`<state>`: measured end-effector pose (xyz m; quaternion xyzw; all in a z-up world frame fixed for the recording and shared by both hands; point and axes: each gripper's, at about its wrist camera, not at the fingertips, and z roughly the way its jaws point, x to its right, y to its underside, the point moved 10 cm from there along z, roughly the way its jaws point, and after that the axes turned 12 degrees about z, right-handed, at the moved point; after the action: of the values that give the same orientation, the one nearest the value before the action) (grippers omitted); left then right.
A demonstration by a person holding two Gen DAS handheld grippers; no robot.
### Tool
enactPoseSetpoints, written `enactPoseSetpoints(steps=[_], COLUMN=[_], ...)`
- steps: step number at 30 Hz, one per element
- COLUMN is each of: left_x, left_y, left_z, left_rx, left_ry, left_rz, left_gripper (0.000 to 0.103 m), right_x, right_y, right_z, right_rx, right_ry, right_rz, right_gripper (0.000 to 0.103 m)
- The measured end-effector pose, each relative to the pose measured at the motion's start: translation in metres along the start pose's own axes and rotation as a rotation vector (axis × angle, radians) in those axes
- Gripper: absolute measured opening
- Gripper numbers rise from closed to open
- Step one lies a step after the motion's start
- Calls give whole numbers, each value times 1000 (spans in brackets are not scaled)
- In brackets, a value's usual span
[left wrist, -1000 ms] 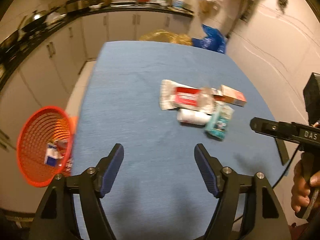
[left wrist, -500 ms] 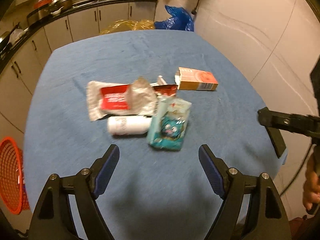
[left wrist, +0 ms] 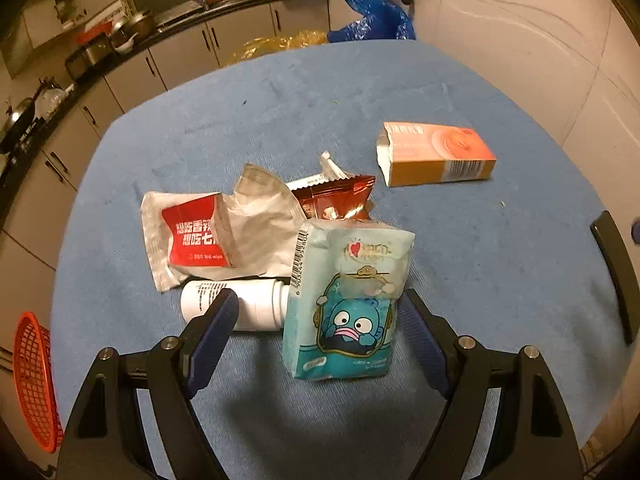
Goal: Collect trash
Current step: 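Grasp the teal tissue pack with the left tool while the right tool grasps the orange box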
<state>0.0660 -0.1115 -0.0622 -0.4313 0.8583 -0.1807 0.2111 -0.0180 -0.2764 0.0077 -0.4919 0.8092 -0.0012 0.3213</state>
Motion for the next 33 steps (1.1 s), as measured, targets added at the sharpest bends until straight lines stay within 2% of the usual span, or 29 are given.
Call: enactPoseSetpoints(steps=[2, 3, 4, 5, 9, 11, 17, 20, 21, 22, 24, 27, 29, 33], left_x=[-1, -1, 0, 0, -6, -10, -32, -40, -41, -42, -43, -41, -39, -37], left_y=[0, 0, 2, 4, 22, 35, 77, 86, 88, 88, 85, 74, 68, 60], left_z=[-3, -5, -7, -9, -20, -27, -42, -49, -51, -54, -62, -66, -64, -57], left_rx=[21, 30, 35, 32, 20, 6, -38, -29, -23, -16, 13, 41, 36, 27], left_ry=[-6, -5, 0, 7, 36, 45, 32, 75, 85, 94, 100, 133, 144, 130], left_rz=[-2, 2, 5, 4, -43, -71, -163, -230, -247, -258, -276, -290, -289, -286], left_gripper=[66, 52, 44, 42, 23, 21, 20, 21, 29, 45, 61, 68, 69, 69], right_x=[-7, -11, -16, -20, -38, -45, -48, -40, -38, -37, -41, -50, -56, -66], right_y=[-11, -17, -24, -31, -65, -81, -119, -122, -119, -113, -100, -75, -56, -32], right_z=[7, 12, 18, 23, 56, 75, 130, 156, 160, 164, 161, 155, 149, 146], right_rx=[-5, -13, -16, -17, -24, -34, -68, -121, -139, -172, -206, -258, -285, -251], right_ry=[-16, -24, -30, -33, -38, -34, -9, -3, -7, -23, -55, -85, -98, -29], right_rz=[-27, -43, -64, -82, -146, -174, -209, -198, -191, -176, -181, -233, -283, -447], right_gripper=[60, 60, 60, 60, 65, 66, 67, 67, 67, 67, 67, 67, 69, 78])
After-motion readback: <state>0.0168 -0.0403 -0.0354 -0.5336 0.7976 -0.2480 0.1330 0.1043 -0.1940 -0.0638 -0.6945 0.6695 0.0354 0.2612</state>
